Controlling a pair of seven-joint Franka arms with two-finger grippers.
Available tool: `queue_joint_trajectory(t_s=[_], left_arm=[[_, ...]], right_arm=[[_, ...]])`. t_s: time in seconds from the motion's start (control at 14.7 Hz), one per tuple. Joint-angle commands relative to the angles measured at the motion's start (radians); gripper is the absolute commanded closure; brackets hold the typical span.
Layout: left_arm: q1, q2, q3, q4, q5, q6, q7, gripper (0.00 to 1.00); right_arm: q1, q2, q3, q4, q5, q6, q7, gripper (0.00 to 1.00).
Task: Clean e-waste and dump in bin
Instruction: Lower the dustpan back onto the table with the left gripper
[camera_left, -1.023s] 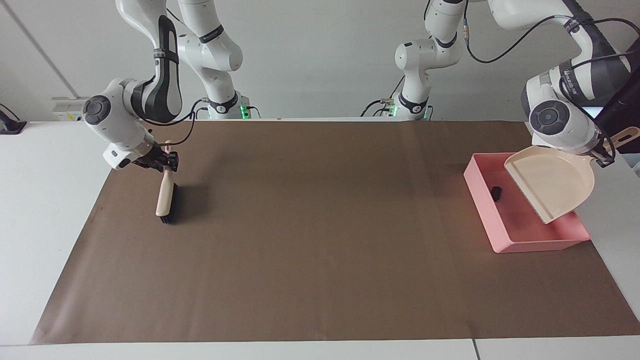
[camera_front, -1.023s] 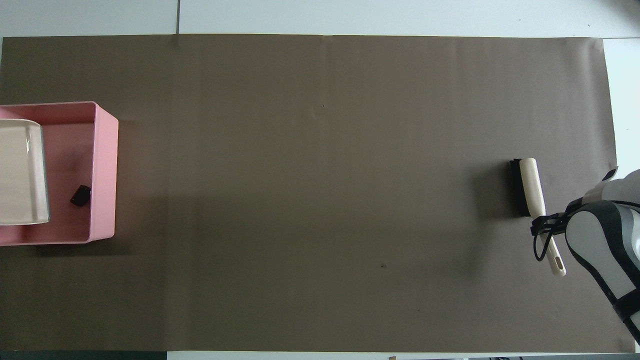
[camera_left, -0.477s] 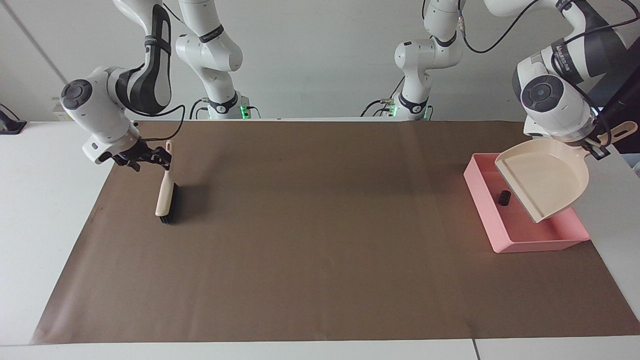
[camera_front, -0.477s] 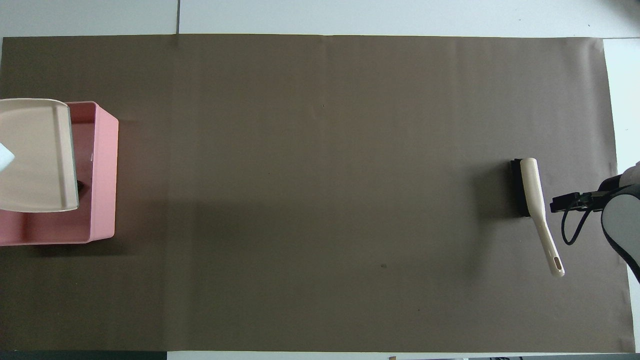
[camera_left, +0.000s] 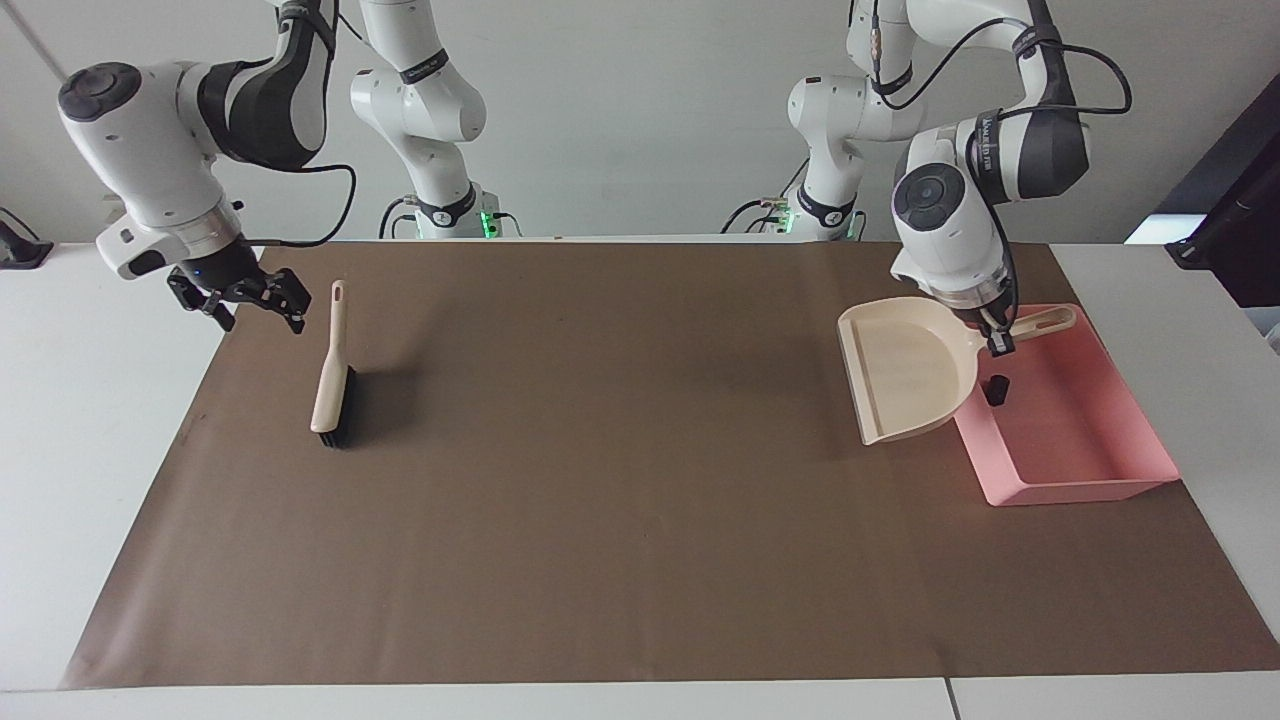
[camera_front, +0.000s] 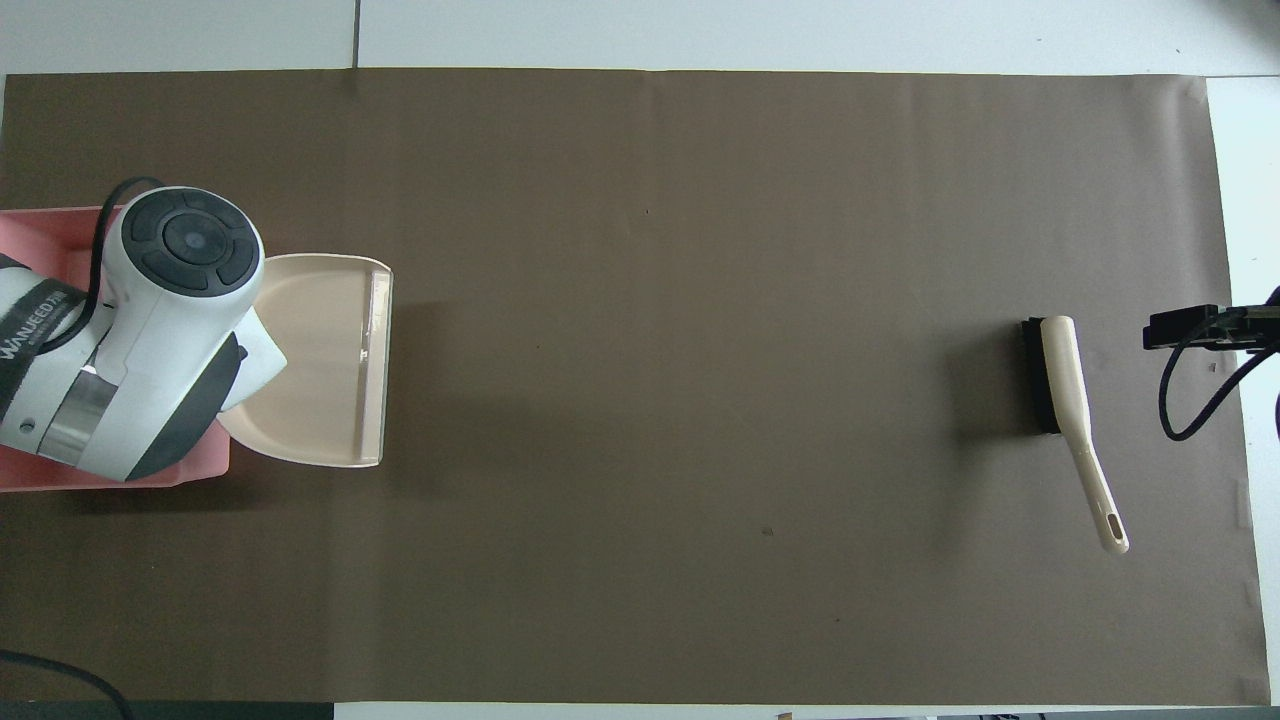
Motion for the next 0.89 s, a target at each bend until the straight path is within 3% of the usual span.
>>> queue_joint_trajectory(t_s=[0.0,0.27,0.48,0.68,0.82], left_arm=[[-0.054,0.0,0.017,-0.076,-0.059,0.068,-0.092,1.0],[-0.123,0.014,0.017,-0.158,-0.072,0.154,-0.215,1.0],[-0.139,0.067,0.016,-0.155,-0.075,0.196,-0.218,1.0],[-0.153,0.091,0.017,-0.153,-0.075,0.235,-0.218,0.98],[-0.159,0.091,0.017,-0.152,-0.075,0.234,-0.218,0.62]], right_arm=[[0.018,0.017,0.006,0.181,-0.024,-0.18,0.128,0.0],[0.02,0.057,0.021,0.327,-0.004,-0.309,0.203,0.0],[0.07,0.052,0.015,0.327,-0.007,-0.351,0.208,0.0],[0.199,0.052,-0.106,0.327,-0.008,-0.358,0.209,0.0],[0.256,0.054,-0.166,0.327,-0.008,-0.36,0.209,0.0]])
